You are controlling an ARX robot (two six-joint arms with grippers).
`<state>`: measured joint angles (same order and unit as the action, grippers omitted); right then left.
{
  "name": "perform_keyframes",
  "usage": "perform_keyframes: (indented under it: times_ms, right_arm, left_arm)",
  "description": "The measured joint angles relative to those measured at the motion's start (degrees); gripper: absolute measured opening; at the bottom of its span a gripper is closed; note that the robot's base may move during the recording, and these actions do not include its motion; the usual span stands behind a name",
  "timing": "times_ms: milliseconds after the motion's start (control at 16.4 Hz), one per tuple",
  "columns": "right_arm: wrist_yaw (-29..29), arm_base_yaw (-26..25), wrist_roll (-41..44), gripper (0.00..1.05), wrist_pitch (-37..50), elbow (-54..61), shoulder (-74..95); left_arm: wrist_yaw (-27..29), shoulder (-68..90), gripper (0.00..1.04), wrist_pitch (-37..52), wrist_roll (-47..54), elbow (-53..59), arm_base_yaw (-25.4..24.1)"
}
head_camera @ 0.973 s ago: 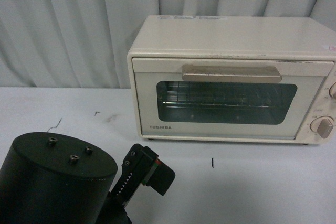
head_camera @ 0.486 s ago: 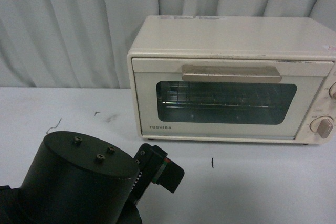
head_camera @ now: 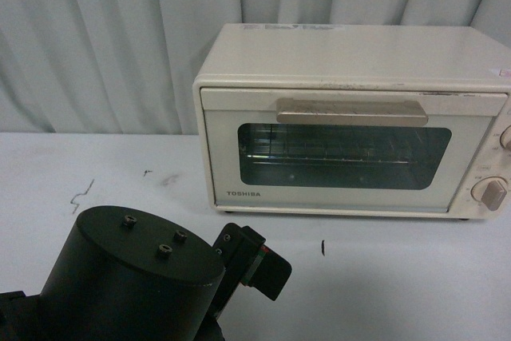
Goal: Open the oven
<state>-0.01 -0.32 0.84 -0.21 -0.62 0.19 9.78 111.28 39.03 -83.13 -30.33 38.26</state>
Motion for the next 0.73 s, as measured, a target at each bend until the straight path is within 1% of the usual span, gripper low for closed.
perform_keyframes:
  times_ms: [669,730]
  right_arm:
    - [0.0,0.0,0.0,0.98,0.0,0.0,0.0]
    - [3.5,1.3,0.4,0.98,1.3,0.0,0.8]
  left_arm:
    - [0.0,0.0,0.98,0.0,0.0,0.0,0.0]
    - [0.0,0.0,0.98,0.0,0.0,0.0,0.0]
